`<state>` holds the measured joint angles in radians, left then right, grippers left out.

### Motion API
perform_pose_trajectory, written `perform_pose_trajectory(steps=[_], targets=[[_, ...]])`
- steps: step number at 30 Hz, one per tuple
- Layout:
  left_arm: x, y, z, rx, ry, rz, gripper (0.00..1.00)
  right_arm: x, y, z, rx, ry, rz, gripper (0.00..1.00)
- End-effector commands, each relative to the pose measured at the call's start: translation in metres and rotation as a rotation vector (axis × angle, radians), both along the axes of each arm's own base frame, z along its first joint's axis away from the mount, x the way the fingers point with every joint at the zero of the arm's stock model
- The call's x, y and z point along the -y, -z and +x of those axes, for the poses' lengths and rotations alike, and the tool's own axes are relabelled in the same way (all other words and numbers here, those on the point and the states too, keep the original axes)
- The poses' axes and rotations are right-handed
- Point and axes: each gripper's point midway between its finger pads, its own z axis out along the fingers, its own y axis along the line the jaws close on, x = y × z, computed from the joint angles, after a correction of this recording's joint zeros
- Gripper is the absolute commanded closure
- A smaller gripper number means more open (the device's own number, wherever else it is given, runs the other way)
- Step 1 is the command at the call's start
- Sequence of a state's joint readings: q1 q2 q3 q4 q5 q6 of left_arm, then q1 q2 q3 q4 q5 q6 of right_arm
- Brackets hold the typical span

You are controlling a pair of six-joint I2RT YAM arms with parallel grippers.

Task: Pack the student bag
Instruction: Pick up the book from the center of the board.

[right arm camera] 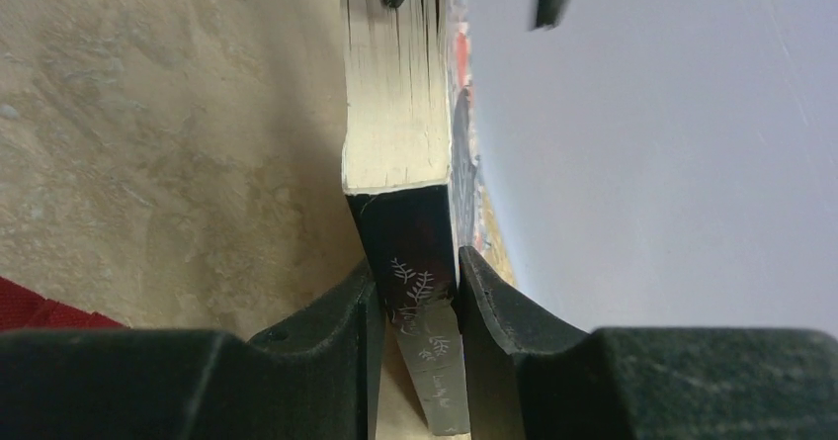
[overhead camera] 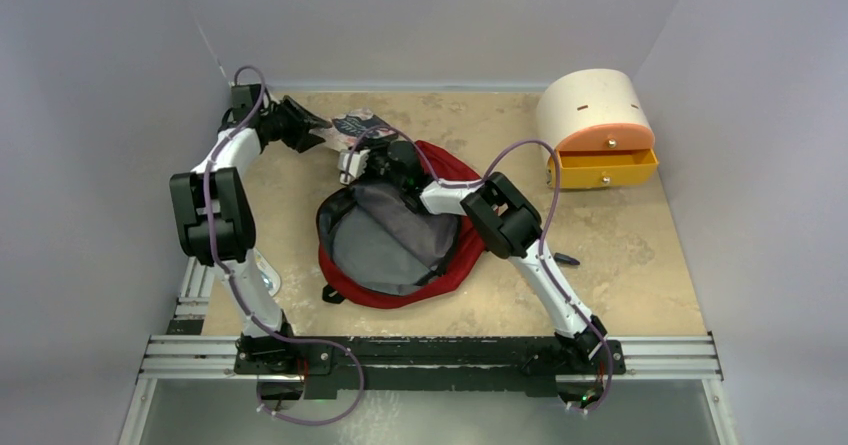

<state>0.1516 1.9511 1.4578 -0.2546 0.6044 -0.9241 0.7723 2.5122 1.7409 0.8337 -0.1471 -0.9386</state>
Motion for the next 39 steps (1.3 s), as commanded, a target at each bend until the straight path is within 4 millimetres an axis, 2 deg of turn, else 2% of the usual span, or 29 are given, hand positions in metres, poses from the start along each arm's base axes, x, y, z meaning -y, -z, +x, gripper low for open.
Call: perform_pose_trajectory(steps=[1,2,4,7,11,14,17,18,23,26,29,33,36,39], targets=[[-0.008,-0.062,-0.004,0.141,0.009,0.024,0.46,0.004,-0.082,-0.004,0.126,-0.003,0.165,0.95],[-0.013,-0.072,-0.005,0.160,-0.004,0.042,0.41,0.007,-0.088,-0.004,0.134,-0.003,0.181,0.97],[-0.021,-0.092,-0.007,0.200,-0.028,0.081,0.35,0.011,-0.102,-0.006,0.147,-0.004,0.218,1.00],[-0.032,-0.124,-0.017,0.267,-0.064,0.157,0.31,0.018,-0.125,-0.007,0.154,-0.001,0.280,1.00],[-0.036,-0.154,-0.039,0.332,-0.084,0.228,0.28,0.028,-0.170,-0.010,0.131,-0.014,0.408,1.00],[-0.029,-0.165,-0.060,0.347,-0.069,0.223,0.26,0.038,-0.205,-0.016,0.124,-0.026,0.468,1.00],[-0.015,-0.174,-0.082,0.333,-0.042,0.154,0.25,0.049,-0.235,-0.022,0.093,-0.018,0.517,1.00],[-0.011,-0.178,-0.089,0.328,-0.035,0.129,0.25,0.052,-0.238,-0.025,0.067,-0.013,0.526,1.00],[0.006,-0.217,-0.124,0.353,-0.047,0.020,0.23,0.078,-0.279,-0.049,-0.023,0.001,0.602,1.00],[0.017,-0.242,-0.140,0.377,-0.035,-0.063,0.22,0.094,-0.290,-0.064,-0.056,0.020,0.620,1.00],[0.033,-0.255,-0.154,0.347,-0.053,-0.146,0.22,0.109,-0.295,-0.079,-0.062,0.044,0.627,1.00],[0.058,-0.259,-0.163,0.300,-0.092,-0.178,0.21,0.122,-0.289,-0.097,-0.028,0.108,0.599,1.00],[0.078,-0.257,-0.167,0.261,-0.075,-0.213,0.21,0.130,-0.282,-0.103,-0.003,0.166,0.571,1.00],[0.092,-0.253,-0.166,0.228,-0.051,-0.239,0.20,0.135,-0.285,-0.109,0.002,0.193,0.571,1.00]])
